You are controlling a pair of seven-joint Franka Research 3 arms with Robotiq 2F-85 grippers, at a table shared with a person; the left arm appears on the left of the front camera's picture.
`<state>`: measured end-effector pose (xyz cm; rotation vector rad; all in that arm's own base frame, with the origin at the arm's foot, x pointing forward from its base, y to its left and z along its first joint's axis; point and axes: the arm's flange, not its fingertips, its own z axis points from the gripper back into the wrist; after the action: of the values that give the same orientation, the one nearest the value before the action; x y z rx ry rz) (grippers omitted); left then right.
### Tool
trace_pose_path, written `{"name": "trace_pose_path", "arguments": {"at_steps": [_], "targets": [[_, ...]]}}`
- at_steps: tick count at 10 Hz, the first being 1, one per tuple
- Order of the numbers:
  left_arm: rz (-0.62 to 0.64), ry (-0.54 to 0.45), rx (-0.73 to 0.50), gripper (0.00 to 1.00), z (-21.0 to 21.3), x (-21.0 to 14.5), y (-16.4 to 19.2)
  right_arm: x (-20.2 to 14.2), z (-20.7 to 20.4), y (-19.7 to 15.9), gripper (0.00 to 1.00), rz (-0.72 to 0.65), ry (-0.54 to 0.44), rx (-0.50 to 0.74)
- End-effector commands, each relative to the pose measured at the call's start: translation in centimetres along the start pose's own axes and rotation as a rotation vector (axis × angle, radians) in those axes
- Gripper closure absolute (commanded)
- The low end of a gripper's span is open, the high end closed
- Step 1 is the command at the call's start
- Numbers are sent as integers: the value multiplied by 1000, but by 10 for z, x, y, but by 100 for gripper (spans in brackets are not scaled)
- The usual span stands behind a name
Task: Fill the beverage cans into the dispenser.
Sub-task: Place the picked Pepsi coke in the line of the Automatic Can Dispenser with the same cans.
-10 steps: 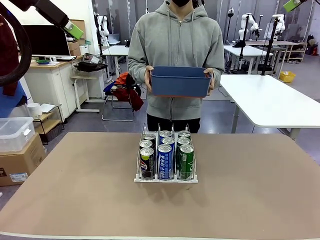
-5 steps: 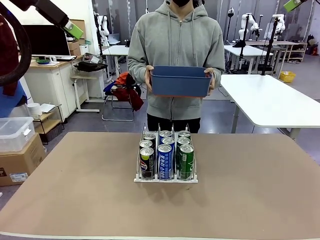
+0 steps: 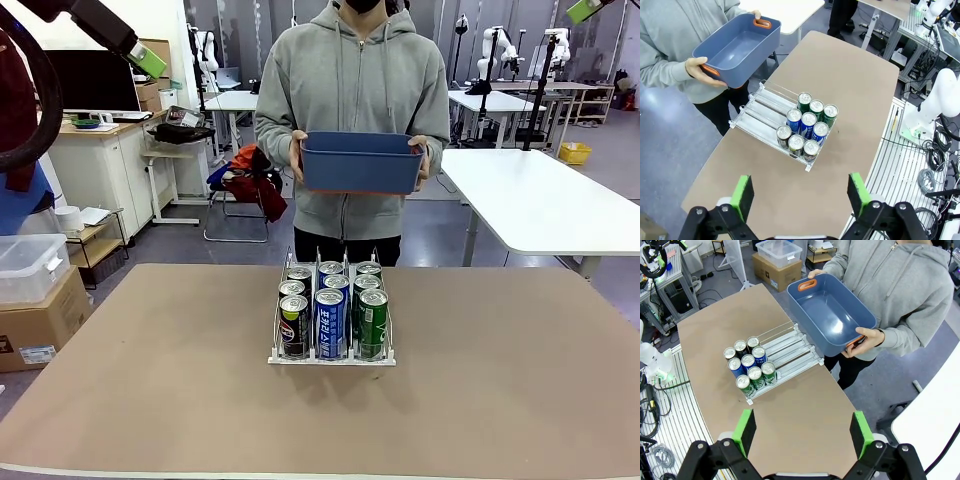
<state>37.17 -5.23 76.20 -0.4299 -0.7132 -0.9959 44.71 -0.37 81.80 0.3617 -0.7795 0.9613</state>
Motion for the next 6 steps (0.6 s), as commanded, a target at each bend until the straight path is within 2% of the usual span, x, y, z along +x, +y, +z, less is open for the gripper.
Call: {"name": "trace_pose_path", "arguments": {"at_steps": [1,6], "targets": [[-3,-8,-11,0,0,-1,1,0,-2,1,0,-7,-23,-7],[-3,-8,-11,0,0,-1,1,0,-2,1,0,-7,-23,-7]]}}
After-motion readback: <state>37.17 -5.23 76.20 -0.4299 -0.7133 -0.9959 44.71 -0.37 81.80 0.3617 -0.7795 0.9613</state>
